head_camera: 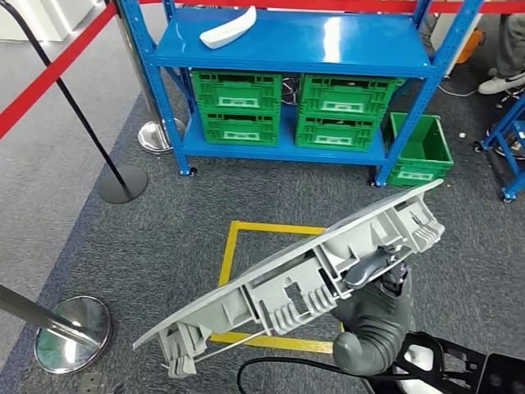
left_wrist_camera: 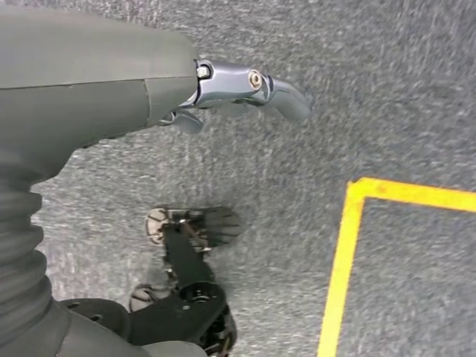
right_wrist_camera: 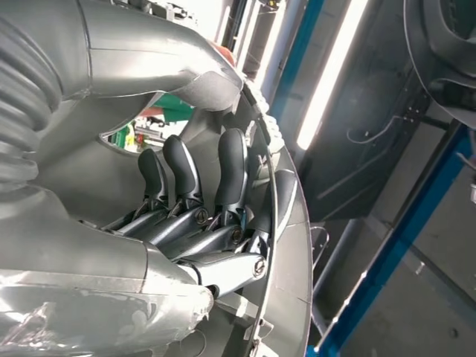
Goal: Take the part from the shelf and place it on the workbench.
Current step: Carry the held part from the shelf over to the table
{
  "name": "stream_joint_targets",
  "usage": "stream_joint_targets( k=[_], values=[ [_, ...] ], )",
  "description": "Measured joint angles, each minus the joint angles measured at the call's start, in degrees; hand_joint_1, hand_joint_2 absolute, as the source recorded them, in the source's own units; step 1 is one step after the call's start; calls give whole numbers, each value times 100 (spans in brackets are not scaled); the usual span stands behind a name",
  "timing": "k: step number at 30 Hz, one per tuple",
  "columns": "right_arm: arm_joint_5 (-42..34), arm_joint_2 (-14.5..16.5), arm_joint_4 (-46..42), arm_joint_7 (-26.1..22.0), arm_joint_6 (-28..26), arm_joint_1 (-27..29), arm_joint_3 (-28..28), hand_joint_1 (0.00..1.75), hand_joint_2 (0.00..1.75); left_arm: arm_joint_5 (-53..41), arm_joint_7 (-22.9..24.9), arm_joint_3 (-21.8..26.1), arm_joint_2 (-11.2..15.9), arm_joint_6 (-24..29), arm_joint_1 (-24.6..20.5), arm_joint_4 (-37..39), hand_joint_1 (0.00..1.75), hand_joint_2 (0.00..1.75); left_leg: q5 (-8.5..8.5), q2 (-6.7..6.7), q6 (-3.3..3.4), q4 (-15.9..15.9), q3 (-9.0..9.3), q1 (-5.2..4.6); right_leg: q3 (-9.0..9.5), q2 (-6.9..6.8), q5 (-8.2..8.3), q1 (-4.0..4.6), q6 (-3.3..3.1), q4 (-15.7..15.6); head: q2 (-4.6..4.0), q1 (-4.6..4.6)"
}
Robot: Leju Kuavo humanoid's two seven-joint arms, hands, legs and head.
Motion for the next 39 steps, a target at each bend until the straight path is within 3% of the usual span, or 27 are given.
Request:
stream_joint_targets(
  k=[2, 3, 6, 8, 10, 11, 12, 13, 15, 17, 18, 19, 21, 22, 23, 25, 26, 27, 28, 29, 30, 31, 33, 34, 36, 37, 39],
  values=[
    [17, 0, -2, -8, 0, -8, 1, 175, 175, 5, 2, 0, 28, -1, -3, -2, 0, 175, 73, 3, -68, 61, -101, 0, 497, 5, -62, 2, -3, -735, 0, 11],
    [22, 1, -2, -9, 0, -12, 2, 175, 175, 7, 2, 0, 42, -4, -3, -3, 0, 175, 116, 3, -98, 78, -133, -9, 590, 12, -138, 10, -30, -908, 0, 14],
    [26, 3, -3, -11, 1, -17, 2, 175, 175, 8, 2, 0, 48, -17, 14, -3, 0, 175, 163, -7, -187, 105, -210, -3, 511, 16, -82, 20, -200, -935, 0, 9],
    [20, 5, -3, -14, 7, -32, 2, 175, 175, 7, 1, 0, 48, -19, 21, -3, 0, 175, -201, -35, -242, 442, -355, 9, 396, 10, 24, 14, -321, -942, 0, -12],
    [14, 8, -3, -15, 14, -42, 2, 175, 175, 7, -2, 0, 48, -21, 21, -3, 0, 175, -762, -56, -272, 1205, -595, 11, 245, 14, 148, 31, -381, -937, 0, -32],
    [13, 9, -3, -15, 16, -42, 2, 175, 175, 7, -3, 0, 49, -22, 20, -3, 0, 175, -929, -59, -275, 1562, -679, 10, 162, 18, 210, 42, -389, -934, 0, -35],
    [13, 9, -3, -15, 17, -42, 2, 175, 175, 7, -5, 0, 49, -25, 20, -3, 0, 175, -967, -60, -268, 1776, -693, 9, 81, 22, 272, 53, -392, -932, 0, -36],
    [10, 9, -3, -15, 18, -43, 2, 175, 175, 7, -7, 0, 50, -27, 18, -3, 0, 175, -884, -62, -251, 1798, -612, 7, 4, 26, 335, 64, -393, -930, 0, -37],
    [0, 9, -3, -16, 21, -49, 2, 175, 175, 6, -10, 0, 54, -30, 8, -3, 0, 175, -599, -75, -187, 1284, -158, -6, -137, 37, 459, 80, -385, -928, 0, -36],
    [-13, 10, -3, -18, 26, -57, 2, 175, 175, 3, -13, -1, 66, -31, -13, -3, 0, 175, -553, -100, -115, 437, 444, -37, -238, 43, 573, 96, -348, -925, 0, -33],
    [-18, 11, -3, -20, 31, -60, 2, 175, 175, -1, -14, -2, 72, -31, -23, -3, 0, 175, -590, -112, -93, 144, 625, -54, -267, 41, 635, 95, -322, -936, 0, -31],
    [-22, 11, -3, -21, 37, -61, 2, 175, 175, -9, -13, -2, 76, -30, -29, -3, 0, 175, -612, -116, -76, -20, 701, -72, -287, 37, 700, 91, -290, -960, 0, -30],
    [-26, 11, -3, -30, 49, -54, 2, 175, 175, -35, -5, -4, 77, -29, -18, -3, 0, 175, -513, -103, -31, -80, 636, -73, -329, 43, 782, 78, -224, -1003, 0, -33],
    [-25, 11, -3, -38, 52, -49, 2, 175, 175, -49, 2, -6, 78, -27, -9, -2, 0, 175, -446, -91, 6, -94, 589, -63, -373, 47, 682, 75, -190, -939, 0, -24],
    [-26, 11, -3, -49, 52, -43, 1, 175, 175, -59, 8, -10, 79, -25, -2, -2, 0, 175, -375, -78, 37, -107, 534, -49, -440, 50, 478, 73, -160, -759, 0, -11],
    [-49, 11, -3, -79, 54, -33, 0, 175, 175, -79, 15, -22, 86, -18, -1, -1, 0, 175, -246, -65, 77, -107, 400, -41, -618, 43, -108, 58, -110, -54, 0, 18],
    [-69, 11, -3, -93, 54, -27, 0, 175, 175, -92, 15, -29, 94, -16, 0, -1, 0, 175, -180, -61, 79, -104, 323, -41, -684, 40, -311, 52, -90, 337, 0, 24],
    [-86, 11, -3, -104, 55, -20, 0, 175, 175, -104, 15, -36, 101, -15, 0, -1, 0, 175, -114, -57, 76, -100, 243, -41, -690, 40, -391, 48, -74, 613, 0, 27],
    [-99, 11, -3, -110, 55, -15, 0, 175, 175, -113, 15, -42, 109, -15, 0, -1, 0, 175, -49, -49, 68, -92, 158, -40, -603, 39, -346, 44, -63, 698, 0, 30],
    [-105, 11, -4, -111, 55, -12, 0, 175, 175, -119, 15, -50, 114, -15, 0, -1, 0, 175, 11, -41, 55, -81, 74, -37, -410, 32, -213, 38, -54, 565, 0, 31],
    [-113, 11, -5, -111, 57, -13, 0, 175, 175, -122, 15, -60, 116, -14, 0, -1, 0, 175, 66, -34, 35, -61, -7, -33, -125, 8, -78, 30, -43, 247, 0, 31],
    [-127, 15, -8, -113, 65, -24, 0, 175, 175, -126, 13, -69, 132, -9, 3, -2, 0, 175, 114, -28, 7, -30, -85, -35, 211, -37, -52, 32, -29, -191, 0, 35],
    [-170, 38, -23, -132, 102, -49, 0, 175, 175, -125, -2, -82, 168, 4, 15, -4, 0, 175, 197, -17, -59, 33, -183, -44, 646, -99, -158, 54, -83, -854, 1, 39],
    [-190, 57, -36, -148, 122, -66, 0, 175, 175, -118, -18, -83, 192, 10, 22, -6, 0, 175, 239, -6, -93, 51, -208, -47, 700, -99, -225, 73, -134, -994, 1, 41],
    [-226, 99, -76, -169, 138, -87, 0, 175, 175, -83, -61, -83, 222, 12, 32, -6, 0, 175, 288, 13, -157, 65, -240, -33, 596, -60, -166, 80, -255, -995, 1, 39],
    [-247, 119, -98, -170, 137, -95, 0, 175, 175, -66, -79, -83, 240, 11, 38, -6, 0, 175, 198, 2, -191, 120, -278, -26, 545, -48, -108, 76, -311, -987, 1, 32],
    [-287, 150, -140, -173, 130, -109, 0, 175, 175, -30, -103, -83, 272, 7, 54, -6, 0, 175, -288, -40, -249, 542, -435, -18, 410, -28, 36, 64, -394, -986, 0, 8]
  ],
)
